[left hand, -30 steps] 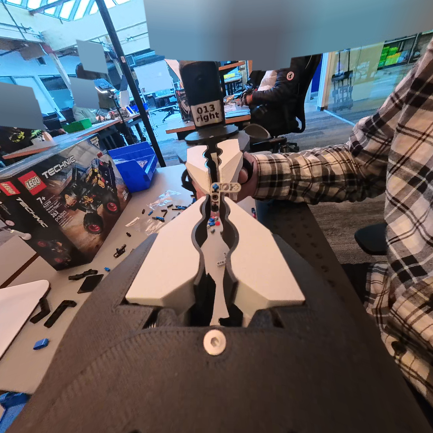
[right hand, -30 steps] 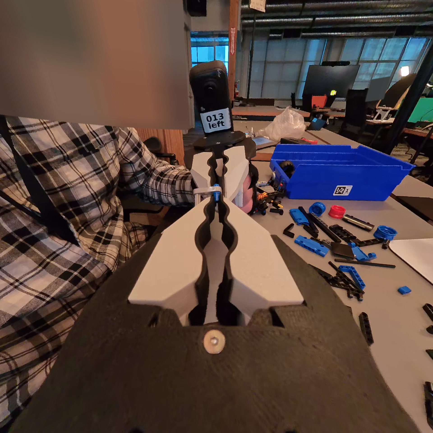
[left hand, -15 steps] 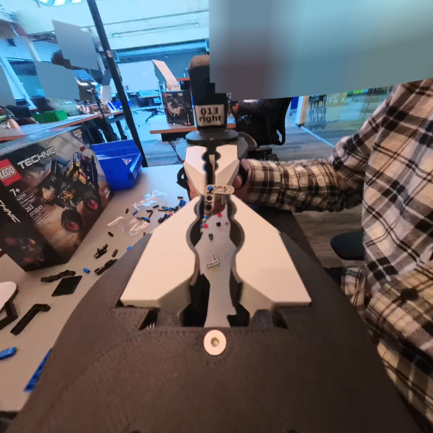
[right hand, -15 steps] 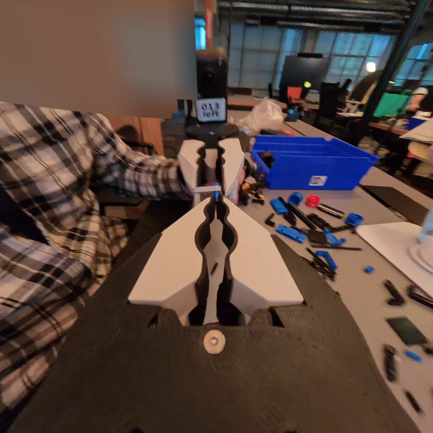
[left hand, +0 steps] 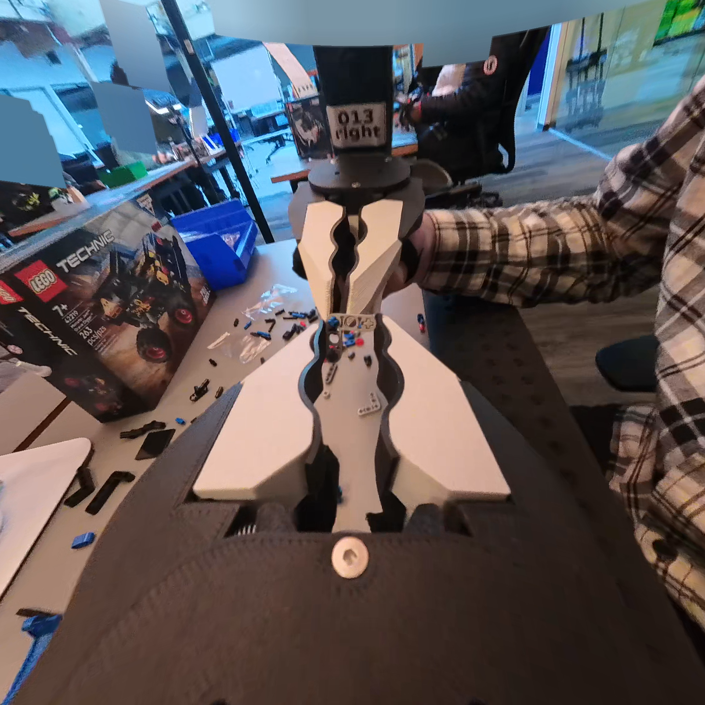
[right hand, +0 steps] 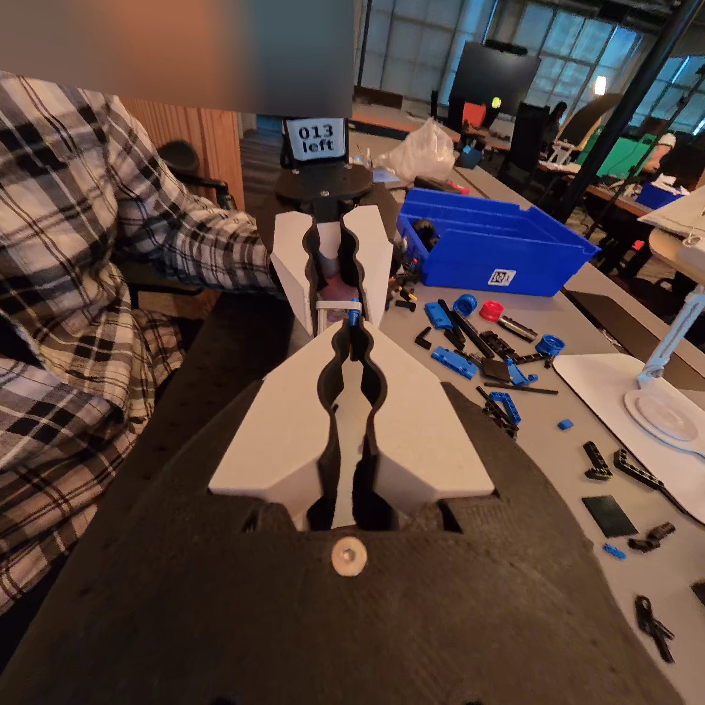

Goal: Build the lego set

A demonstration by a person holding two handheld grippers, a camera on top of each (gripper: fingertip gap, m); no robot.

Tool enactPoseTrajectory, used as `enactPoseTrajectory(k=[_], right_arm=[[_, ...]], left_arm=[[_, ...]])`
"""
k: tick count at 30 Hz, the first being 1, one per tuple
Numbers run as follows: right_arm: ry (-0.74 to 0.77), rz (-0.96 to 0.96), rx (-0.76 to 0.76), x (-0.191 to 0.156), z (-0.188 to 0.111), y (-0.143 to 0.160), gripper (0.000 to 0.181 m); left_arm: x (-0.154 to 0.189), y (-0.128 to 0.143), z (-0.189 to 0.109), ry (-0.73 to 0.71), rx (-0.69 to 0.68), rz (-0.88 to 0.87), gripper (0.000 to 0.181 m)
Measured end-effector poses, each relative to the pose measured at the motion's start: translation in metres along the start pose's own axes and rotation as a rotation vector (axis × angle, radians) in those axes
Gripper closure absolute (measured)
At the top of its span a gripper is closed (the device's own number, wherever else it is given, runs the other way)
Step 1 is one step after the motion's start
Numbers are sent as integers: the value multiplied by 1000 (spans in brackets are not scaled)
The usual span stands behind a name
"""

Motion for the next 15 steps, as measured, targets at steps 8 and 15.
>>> enactPoseTrajectory(k=[8,15], right_arm=[[22,84,31,10,-10,7,180],[13,78,11,10,-13,9,180]], left_arm=[[-16,-38,-34,-82,274,-89,160],[-14,-7,-23,-42,34,-24,158]])
Point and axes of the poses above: each gripper's, where its closed fingertips meet, z out along the fingers, y out of its underside, x = y × z across the jaws, the point moved 3 cm from there along -z, back along the fingers, and after that the axes turned 6 degrees about y, right-handed, at the moved point
